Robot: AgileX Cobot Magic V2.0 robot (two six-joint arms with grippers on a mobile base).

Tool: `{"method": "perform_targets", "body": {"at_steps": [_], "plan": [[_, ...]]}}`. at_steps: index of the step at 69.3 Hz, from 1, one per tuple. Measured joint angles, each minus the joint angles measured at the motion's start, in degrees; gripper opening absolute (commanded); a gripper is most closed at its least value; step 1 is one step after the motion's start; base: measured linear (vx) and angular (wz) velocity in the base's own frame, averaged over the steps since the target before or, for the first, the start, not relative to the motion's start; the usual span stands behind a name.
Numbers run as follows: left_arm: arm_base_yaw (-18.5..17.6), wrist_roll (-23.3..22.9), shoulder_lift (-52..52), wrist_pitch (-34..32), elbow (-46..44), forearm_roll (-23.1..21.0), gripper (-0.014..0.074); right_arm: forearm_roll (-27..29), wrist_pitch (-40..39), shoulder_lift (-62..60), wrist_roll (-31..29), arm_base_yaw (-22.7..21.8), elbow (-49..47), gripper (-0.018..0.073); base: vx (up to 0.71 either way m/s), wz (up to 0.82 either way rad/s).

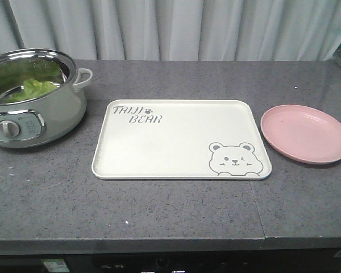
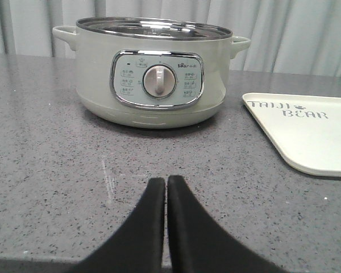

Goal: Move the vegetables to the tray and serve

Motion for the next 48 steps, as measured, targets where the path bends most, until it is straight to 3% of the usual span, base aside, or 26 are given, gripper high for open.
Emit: {"method": "perform_targets", "body": {"at_steps": [48], "plan": [[0.00,0.00,0.00,0.00,0.00,0.00,-0.0006,0.00,0.00,0.00,0.00,0.00,0.00,-0.0006,0.04,0.00]]}}
